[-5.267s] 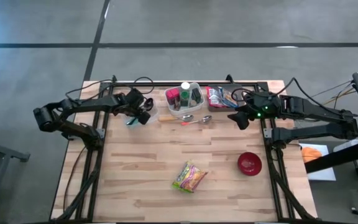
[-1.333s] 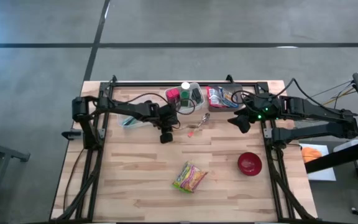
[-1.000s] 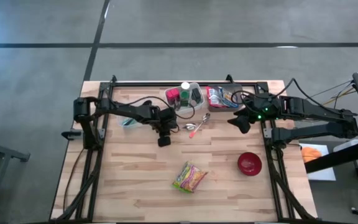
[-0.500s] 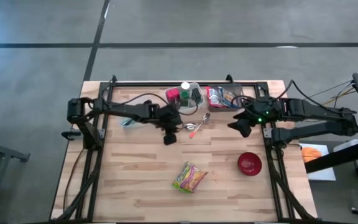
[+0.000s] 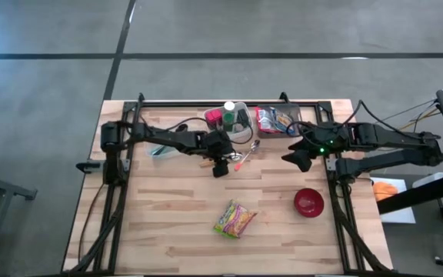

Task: Pick & Place Food Item
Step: Put the yellow spoon into the transparent bin

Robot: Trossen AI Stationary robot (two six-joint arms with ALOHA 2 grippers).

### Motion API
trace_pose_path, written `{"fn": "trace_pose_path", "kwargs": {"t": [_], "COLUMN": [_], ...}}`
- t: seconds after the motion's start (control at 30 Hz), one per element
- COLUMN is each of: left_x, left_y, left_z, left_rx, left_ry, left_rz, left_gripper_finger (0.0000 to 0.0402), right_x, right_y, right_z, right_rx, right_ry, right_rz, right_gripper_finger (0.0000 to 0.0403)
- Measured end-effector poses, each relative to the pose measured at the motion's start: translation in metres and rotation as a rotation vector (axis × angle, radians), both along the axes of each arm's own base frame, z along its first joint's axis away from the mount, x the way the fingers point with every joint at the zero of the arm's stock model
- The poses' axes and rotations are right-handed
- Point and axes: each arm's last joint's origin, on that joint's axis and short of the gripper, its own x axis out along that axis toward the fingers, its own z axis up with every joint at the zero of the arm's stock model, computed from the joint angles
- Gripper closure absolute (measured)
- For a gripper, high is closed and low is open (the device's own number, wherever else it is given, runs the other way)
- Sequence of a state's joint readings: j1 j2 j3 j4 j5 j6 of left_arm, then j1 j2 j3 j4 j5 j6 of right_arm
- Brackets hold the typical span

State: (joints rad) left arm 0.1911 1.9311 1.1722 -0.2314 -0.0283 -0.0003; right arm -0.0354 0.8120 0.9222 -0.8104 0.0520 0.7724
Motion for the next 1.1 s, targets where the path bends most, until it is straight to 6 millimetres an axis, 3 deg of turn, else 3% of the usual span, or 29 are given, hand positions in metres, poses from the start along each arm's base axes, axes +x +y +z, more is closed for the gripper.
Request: {"fn": "trace_pose_path", "kwargs": {"t": [0.3,0.6,0.73,0.9,1.1], "left_x": [0.005,0.005,0.004,0.005,0.004], "left_y": [0.009,0.008,0.007,0.005,0.004], "left_z": [-0.016,-0.017,-0.018,-0.018,-0.016], "left_rx": [0.019,0.005,-0.012,-0.024,-0.048], "left_ry": [0.007,0.013,0.015,0.015,0.028], "left_rz": [0.017,-0.042,-0.037,-0.041,-0.052], "left_gripper_finger": [0.0171,0.0237,0.0248,0.0242,0.019], "right_x": [0.0,0.001,0.001,0.001,0.001], "right_y": [0.004,0.004,0.004,0.004,0.004], "right_z": [0.0,0.0,0.0,0.0,0.0], "right_rx": [0.013,0.015,0.021,0.025,0.025], "right_ry": [-0.005,-0.006,-0.006,-0.007,-0.006], "right_rz": [0.011,0.009,0.005,0.004,0.004], "right_gripper_finger": [0.0081,0.0081,0.0081,0.0081,0.0081]}}
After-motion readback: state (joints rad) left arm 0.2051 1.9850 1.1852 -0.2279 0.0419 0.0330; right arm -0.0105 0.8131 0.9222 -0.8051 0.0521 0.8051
